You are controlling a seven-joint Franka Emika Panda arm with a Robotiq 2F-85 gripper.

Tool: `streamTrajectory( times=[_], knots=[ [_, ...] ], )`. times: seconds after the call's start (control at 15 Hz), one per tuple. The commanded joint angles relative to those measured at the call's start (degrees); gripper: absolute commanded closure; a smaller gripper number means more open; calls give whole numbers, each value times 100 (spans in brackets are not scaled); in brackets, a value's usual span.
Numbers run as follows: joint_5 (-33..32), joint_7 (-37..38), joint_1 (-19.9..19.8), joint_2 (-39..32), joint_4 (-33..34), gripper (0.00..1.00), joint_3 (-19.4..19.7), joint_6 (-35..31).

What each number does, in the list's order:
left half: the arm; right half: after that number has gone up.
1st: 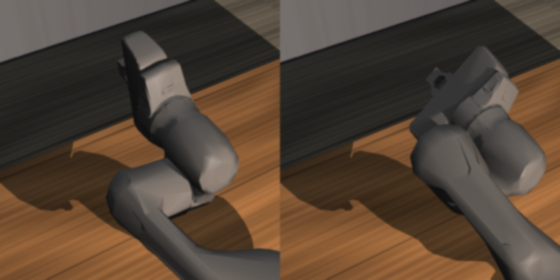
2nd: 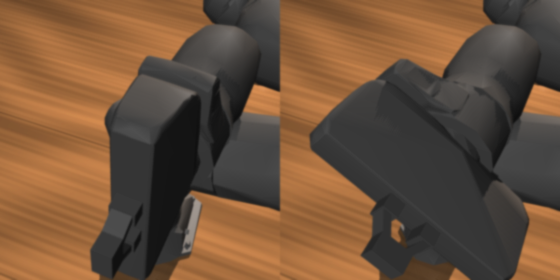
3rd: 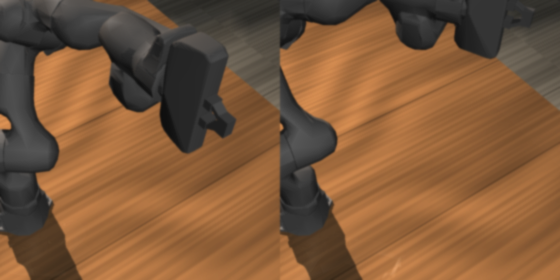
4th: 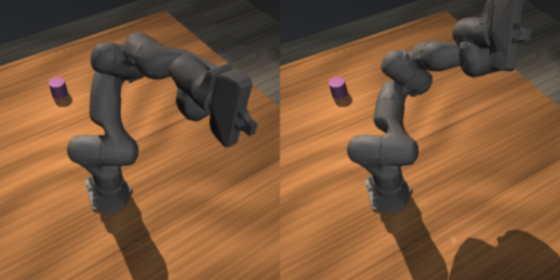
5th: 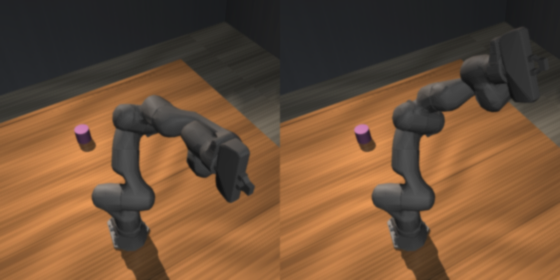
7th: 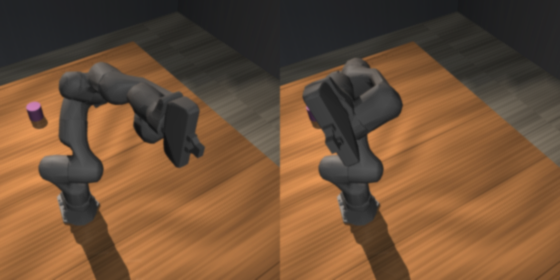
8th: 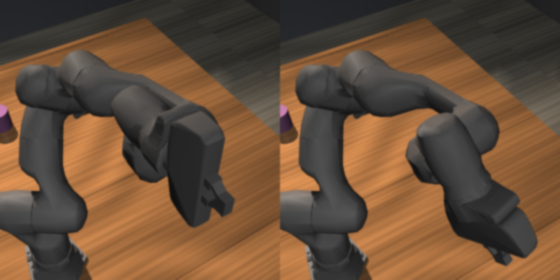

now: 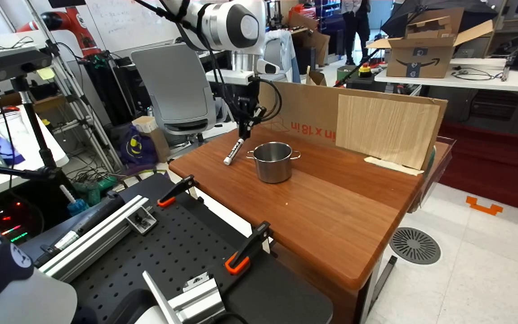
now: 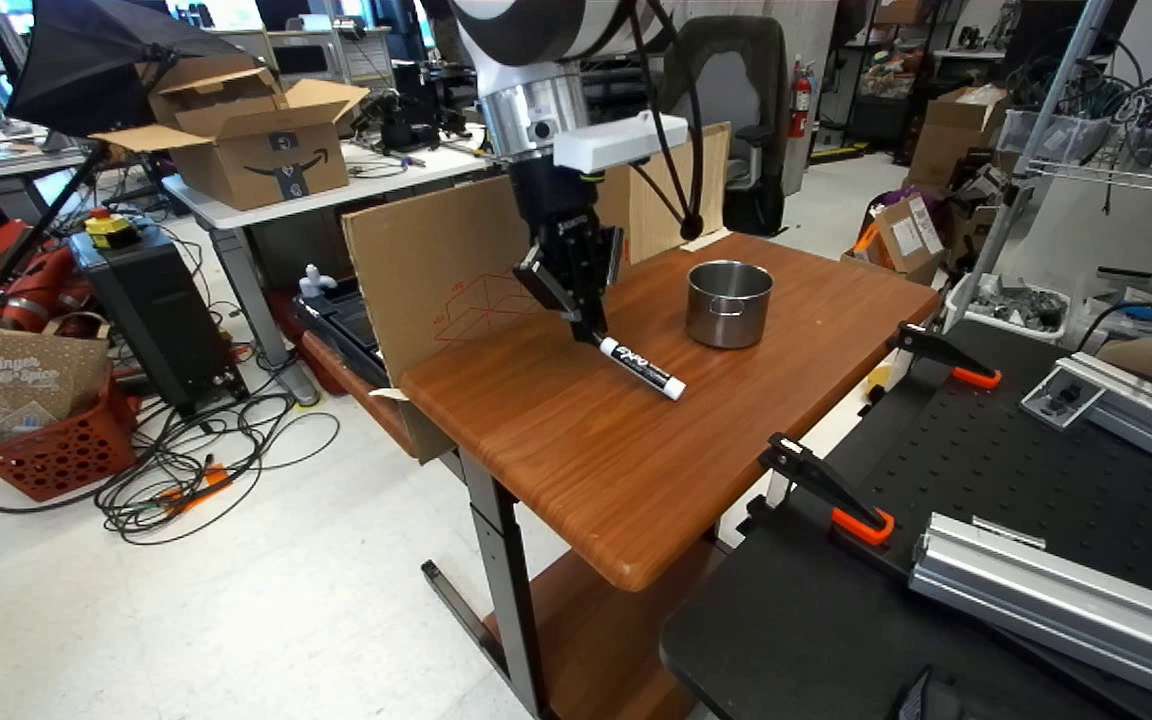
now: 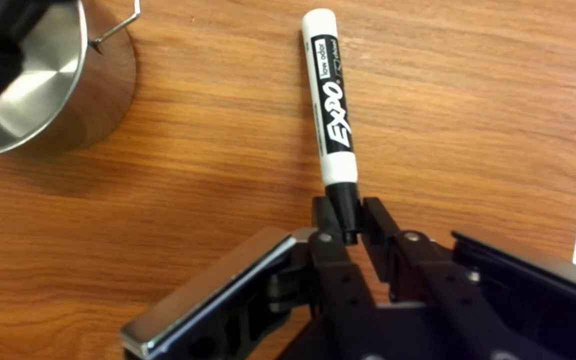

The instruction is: Move marker from silver bowl to the table

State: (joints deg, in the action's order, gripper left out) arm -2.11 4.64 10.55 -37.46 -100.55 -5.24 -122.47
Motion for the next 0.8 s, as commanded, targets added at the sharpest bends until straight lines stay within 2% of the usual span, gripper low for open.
streamTrajectory(
  times=[0.0, 0.53, 0.6, 0.73],
  knots=[
    [-228, 121, 159, -316, 375, 95, 115, 210],
    [-263, 97, 198, -766, 874, 95, 141, 430],
    [-247, 102, 198, -797, 938, 61, 137, 488],
    [-259, 144, 218, -846, 1027, 48, 154, 540]
  ],
)
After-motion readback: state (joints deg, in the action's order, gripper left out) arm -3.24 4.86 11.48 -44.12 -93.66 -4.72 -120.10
